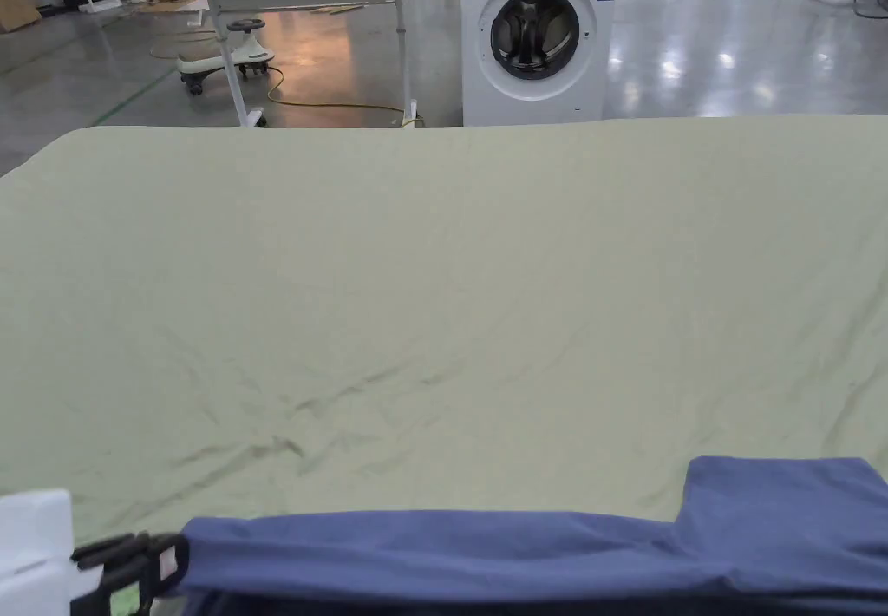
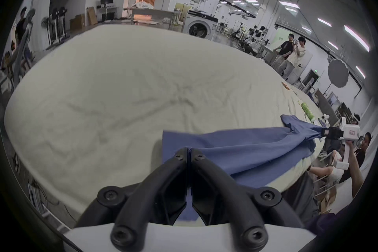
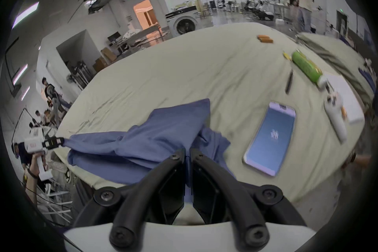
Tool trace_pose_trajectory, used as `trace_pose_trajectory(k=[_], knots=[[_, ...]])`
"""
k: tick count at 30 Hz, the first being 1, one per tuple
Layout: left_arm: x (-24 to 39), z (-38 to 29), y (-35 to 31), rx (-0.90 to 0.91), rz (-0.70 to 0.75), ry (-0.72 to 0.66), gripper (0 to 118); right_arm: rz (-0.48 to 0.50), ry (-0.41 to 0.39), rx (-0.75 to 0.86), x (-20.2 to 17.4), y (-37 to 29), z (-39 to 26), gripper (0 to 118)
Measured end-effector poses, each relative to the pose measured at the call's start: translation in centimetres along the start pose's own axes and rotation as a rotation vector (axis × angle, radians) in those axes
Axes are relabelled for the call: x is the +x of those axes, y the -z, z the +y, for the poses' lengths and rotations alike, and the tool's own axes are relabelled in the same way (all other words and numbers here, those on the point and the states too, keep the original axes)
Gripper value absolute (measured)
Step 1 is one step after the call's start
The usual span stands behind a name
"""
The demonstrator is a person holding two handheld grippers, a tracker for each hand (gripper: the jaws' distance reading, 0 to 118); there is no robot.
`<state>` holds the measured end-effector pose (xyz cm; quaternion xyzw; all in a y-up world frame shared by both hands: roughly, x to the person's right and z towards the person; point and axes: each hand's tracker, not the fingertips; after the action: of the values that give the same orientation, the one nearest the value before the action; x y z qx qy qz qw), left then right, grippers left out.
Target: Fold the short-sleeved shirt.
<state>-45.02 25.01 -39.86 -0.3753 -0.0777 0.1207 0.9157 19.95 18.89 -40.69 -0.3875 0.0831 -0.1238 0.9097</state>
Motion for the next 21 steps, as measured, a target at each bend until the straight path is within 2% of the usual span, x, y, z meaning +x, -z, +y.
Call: trace_pose_trajectory(k=[3,6,9,10,11,12,13,14,17,21], knots=[[-0.8,-2.4,0.0,-0.042,0.026,-0.026,0,-0.022,0.027,-0.002,0.6,-0.4,-2.5,2],[-1.6,-3.6,0.2,-0.054,0.016,-0.072,0,-0.022,0.097,-0.024,1.5,-0.3,-4.0,2],[-1.5,-4.3,0.6,-0.052,0.022,-0.078,0,-0.033,0.103,-0.027,1.3,0.0,-4.9,2],[-1.5,-4.4,0.7,-0.050,0.023,-0.082,8,-0.035,0.100,-0.028,1.6,0.1,-5.0,2],[-1.5,-4.6,0.7,-0.034,0.026,-0.083,27,-0.036,0.089,-0.026,1.5,0.1,-5.1,10],[-1.0,-4.8,0.7,-0.015,0.044,-0.066,51,-0.037,0.071,-0.020,1.4,0.2,-5.2,27],[-0.5,-5.0,0.7,-0.001,0.075,-0.025,72,-0.052,0.051,-0.020,1.2,0.3,-5.2,49],[0.2,-5.4,0.6,0.011,0.095,0.022,83,-0.080,0.035,-0.017,1.3,0.2,-5.3,66],[1.9,-7.6,-2.6,0.187,0.065,0.219,83,-0.087,0.041,0.002,0.8,-0.7,-4.9,66],[6.3,-7.4,-5.8,0.336,0.175,0.242,83,-0.076,-0.006,0.176,-2.1,-3.2,-3.4,66]])
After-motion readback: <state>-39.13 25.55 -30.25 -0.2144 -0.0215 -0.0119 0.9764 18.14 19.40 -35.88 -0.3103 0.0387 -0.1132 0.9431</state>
